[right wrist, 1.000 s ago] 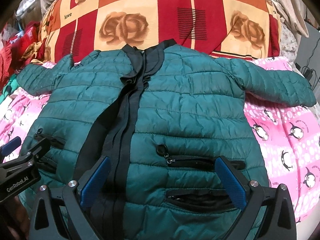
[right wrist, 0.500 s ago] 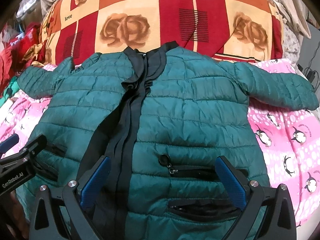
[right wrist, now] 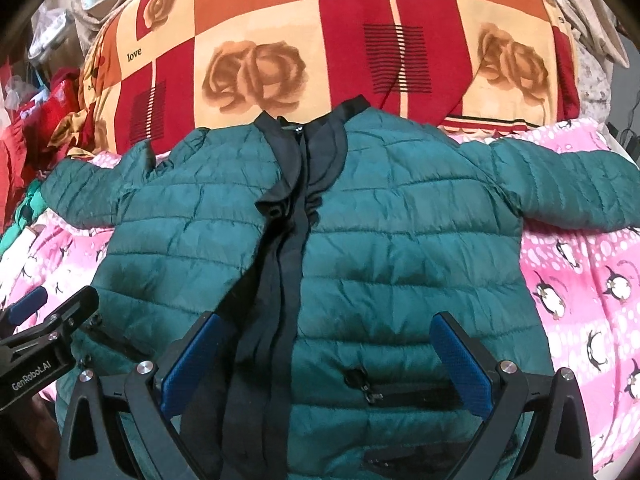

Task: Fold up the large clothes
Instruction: 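Grasp the sleeve cuff nearest the left gripper and lift it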

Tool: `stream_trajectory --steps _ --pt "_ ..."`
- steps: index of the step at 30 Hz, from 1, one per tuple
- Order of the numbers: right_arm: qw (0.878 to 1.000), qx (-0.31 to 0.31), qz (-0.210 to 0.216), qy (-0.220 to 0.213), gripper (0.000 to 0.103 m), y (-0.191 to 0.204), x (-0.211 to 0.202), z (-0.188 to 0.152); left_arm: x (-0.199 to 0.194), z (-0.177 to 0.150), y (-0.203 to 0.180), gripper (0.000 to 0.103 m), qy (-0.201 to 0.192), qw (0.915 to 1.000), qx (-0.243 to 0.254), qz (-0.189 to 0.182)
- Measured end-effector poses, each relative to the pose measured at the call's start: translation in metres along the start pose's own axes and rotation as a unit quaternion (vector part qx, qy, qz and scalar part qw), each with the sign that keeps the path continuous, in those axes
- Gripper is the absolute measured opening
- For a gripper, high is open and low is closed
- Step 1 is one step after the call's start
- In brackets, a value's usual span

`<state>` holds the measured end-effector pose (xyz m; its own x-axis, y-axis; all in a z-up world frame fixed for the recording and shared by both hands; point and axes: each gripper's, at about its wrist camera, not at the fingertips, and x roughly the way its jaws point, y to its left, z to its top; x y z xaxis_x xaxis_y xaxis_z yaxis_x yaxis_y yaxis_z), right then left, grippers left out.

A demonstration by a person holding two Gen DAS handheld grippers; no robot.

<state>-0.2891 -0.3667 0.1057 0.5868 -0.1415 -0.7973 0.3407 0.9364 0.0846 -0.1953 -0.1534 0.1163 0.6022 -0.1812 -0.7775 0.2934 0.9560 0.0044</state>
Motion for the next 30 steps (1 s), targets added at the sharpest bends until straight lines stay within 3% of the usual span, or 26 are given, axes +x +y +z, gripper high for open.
stream_trajectory --steps 6,18,30 --pt "1.0 -0.001 0.016 0.003 0.103 0.004 0.007 0.016 0.006 0.021 0.007 0.102 0.0 1.0 -0.005 0.0" --pt "1.0 -0.02 0.002 -0.016 0.103 0.017 0.025 0.062 0.03 0.067 0.044 0.102 -0.028 0.9985 -0.028 0.038" --pt "1.0 -0.003 0.025 -0.001 0.103 0.026 0.07 0.084 0.072 0.108 0.111 0.102 -0.036 0.9933 -0.069 0.086"
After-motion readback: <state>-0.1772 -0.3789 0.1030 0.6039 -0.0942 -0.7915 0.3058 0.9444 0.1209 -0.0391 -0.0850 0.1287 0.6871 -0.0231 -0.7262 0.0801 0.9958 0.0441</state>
